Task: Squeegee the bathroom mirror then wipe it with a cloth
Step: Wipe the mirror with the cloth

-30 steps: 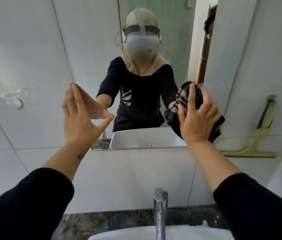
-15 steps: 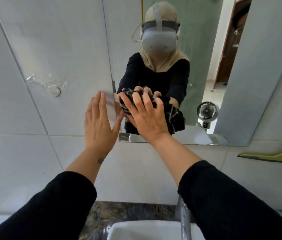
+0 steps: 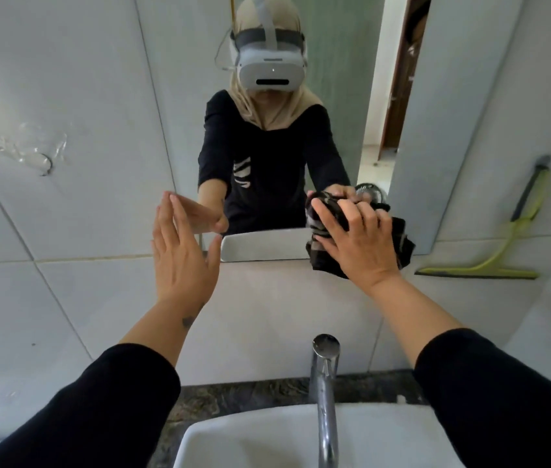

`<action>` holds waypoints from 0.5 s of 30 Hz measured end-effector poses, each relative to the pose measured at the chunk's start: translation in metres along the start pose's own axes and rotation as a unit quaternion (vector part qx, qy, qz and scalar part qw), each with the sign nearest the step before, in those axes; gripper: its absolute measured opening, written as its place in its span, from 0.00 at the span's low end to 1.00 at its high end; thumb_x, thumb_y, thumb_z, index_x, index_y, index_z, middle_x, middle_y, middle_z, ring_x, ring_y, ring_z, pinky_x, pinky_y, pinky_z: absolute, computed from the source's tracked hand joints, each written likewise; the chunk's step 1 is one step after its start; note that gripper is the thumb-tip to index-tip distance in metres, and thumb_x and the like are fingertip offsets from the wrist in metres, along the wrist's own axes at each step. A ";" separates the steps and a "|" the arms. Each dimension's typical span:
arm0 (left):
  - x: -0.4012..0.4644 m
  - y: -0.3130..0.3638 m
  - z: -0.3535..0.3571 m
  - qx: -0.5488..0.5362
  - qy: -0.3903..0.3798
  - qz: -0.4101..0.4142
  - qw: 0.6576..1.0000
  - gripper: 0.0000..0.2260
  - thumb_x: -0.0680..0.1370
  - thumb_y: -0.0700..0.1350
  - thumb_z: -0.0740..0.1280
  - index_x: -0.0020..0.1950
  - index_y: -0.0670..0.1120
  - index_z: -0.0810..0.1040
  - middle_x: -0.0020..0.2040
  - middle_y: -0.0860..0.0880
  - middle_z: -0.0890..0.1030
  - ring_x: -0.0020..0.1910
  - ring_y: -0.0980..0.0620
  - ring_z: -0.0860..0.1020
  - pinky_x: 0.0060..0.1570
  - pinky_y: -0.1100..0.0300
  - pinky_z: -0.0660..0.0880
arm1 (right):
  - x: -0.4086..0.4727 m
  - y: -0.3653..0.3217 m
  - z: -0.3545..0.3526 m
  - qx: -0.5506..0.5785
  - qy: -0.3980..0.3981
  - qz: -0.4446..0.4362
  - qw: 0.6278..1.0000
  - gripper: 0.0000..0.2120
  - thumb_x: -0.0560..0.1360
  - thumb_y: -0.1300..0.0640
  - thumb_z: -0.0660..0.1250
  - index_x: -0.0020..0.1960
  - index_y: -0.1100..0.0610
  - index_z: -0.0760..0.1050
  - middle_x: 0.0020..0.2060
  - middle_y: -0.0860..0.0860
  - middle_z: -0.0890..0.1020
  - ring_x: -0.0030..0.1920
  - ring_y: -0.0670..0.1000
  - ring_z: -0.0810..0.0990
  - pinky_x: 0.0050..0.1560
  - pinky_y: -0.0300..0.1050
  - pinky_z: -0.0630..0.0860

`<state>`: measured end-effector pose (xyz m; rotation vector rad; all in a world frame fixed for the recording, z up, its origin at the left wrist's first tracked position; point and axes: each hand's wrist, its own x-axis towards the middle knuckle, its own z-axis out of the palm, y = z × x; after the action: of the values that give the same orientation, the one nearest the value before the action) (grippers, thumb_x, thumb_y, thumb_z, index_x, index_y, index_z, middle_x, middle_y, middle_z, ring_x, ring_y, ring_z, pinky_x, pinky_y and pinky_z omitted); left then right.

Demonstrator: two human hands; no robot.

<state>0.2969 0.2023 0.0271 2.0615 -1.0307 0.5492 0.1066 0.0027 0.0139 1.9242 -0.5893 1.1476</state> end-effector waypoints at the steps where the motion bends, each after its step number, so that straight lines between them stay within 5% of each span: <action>1: 0.000 0.001 0.002 0.004 0.002 -0.001 1.000 0.36 0.79 0.54 0.59 0.77 0.42 0.40 0.78 0.44 0.44 0.76 0.43 0.46 0.74 0.42 0.53 | -0.007 0.015 0.000 -0.004 -0.016 0.032 0.999 0.29 0.76 0.42 0.60 0.73 0.48 0.58 0.61 0.55 0.61 0.57 0.58 0.64 0.56 0.55 0.64; 8: -0.001 -0.002 0.015 0.005 0.022 -0.005 1.000 0.40 0.78 0.60 0.58 0.77 0.44 0.37 0.78 0.46 0.40 0.76 0.45 0.43 0.74 0.43 0.52 | -0.041 0.043 0.004 0.030 -0.055 0.287 0.956 0.28 0.80 0.41 0.51 0.75 0.50 0.51 0.61 0.56 0.60 0.56 0.60 0.63 0.54 0.61 0.71; 15: -0.006 -0.001 0.010 -0.015 0.026 -0.003 1.000 0.38 0.78 0.61 0.57 0.77 0.46 0.39 0.78 0.47 0.41 0.76 0.45 0.44 0.73 0.41 0.52 | -0.020 0.004 -0.011 0.124 -0.040 0.200 0.971 0.30 0.77 0.43 0.57 0.75 0.50 0.53 0.55 0.56 0.62 0.52 0.58 0.65 0.52 0.57 0.73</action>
<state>0.2944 0.1972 0.0165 2.0133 -0.9959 0.5777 0.0887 0.0091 0.0014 2.1310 -0.9477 1.4573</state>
